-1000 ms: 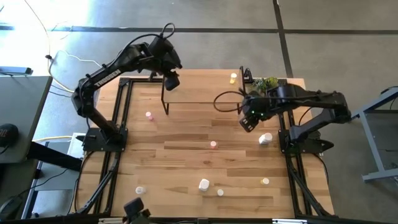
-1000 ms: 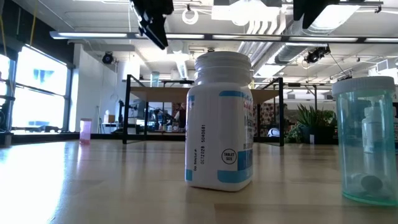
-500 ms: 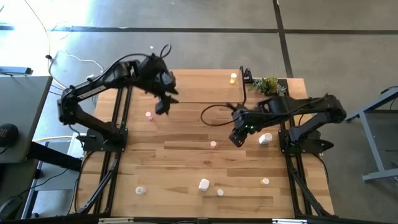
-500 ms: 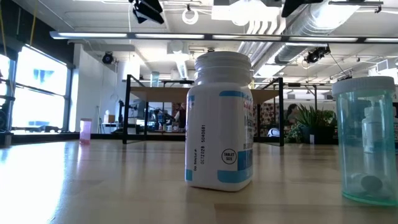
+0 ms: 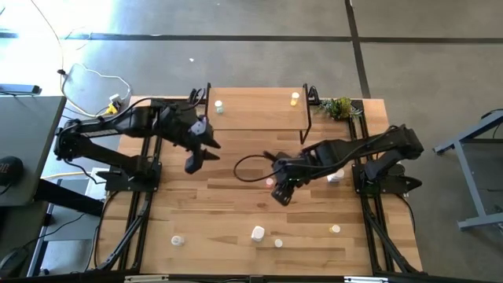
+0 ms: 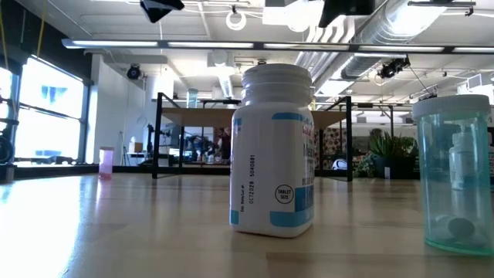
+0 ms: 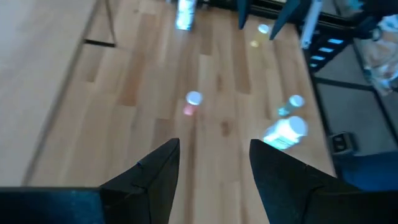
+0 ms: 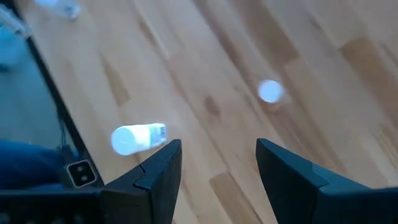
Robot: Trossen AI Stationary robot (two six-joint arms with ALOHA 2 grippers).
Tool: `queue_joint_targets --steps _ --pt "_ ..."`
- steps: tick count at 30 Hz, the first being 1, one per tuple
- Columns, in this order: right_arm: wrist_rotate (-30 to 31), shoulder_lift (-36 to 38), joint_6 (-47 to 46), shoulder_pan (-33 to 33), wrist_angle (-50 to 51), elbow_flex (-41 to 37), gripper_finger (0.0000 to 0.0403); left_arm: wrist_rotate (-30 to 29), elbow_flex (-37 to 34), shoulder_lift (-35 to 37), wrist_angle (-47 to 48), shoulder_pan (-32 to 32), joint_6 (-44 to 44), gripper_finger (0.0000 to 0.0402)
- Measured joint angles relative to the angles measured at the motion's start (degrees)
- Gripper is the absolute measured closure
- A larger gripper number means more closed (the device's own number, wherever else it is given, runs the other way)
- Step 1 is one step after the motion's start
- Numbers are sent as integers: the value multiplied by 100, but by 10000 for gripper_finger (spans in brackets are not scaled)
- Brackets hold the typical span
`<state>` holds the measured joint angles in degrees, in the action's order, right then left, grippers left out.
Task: Pick and place medicine bottles onto shelf by color
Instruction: Put the bottom white pill bottle on the shelf
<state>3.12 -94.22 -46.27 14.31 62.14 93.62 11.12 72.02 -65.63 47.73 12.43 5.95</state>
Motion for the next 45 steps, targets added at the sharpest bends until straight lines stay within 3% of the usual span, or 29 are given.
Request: queue_joint_targets --steps 4,13,22,28,38,45 --pt "-375 -188 413 -4 -340 0 205 -280 -113 196 45 -393 472 216" --pt "-630 -266 2624 107 -964 0 206 -972 -108 552 -3 -1273 1680 216" --pt "-634 -266 3001 223 -1299 0 178 -1511 -108 610 -3 -2010 2198 216" --pt "-670 -535 3783 325 -1729 0 148 -1788 -108 610 -5 -2305 2453 216" --pt "-786 -1347 5344 871 -1992 0 146 -2220 -108 610 -2 -2597 2564 216" --pt "-811 -1743 5546 1064 -2419 0 146 -2228 -108 610 -1 -2610 2691 216"
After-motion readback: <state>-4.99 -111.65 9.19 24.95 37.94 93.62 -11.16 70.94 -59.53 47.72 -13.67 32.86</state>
